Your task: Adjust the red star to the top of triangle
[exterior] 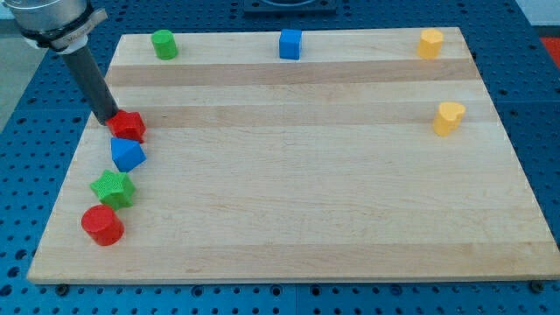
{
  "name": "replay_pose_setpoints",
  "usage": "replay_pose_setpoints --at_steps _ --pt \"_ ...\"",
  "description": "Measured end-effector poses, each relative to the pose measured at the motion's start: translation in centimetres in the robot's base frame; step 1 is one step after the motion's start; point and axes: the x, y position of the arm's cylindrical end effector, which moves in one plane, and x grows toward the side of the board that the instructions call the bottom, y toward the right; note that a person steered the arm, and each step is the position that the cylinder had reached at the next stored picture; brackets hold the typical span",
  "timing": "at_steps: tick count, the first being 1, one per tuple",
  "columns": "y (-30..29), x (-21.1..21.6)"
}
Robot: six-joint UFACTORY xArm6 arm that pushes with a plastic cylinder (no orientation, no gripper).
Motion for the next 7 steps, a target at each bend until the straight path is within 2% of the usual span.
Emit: replay_pose_setpoints --at_steps 7 --pt "1.8 0.0"
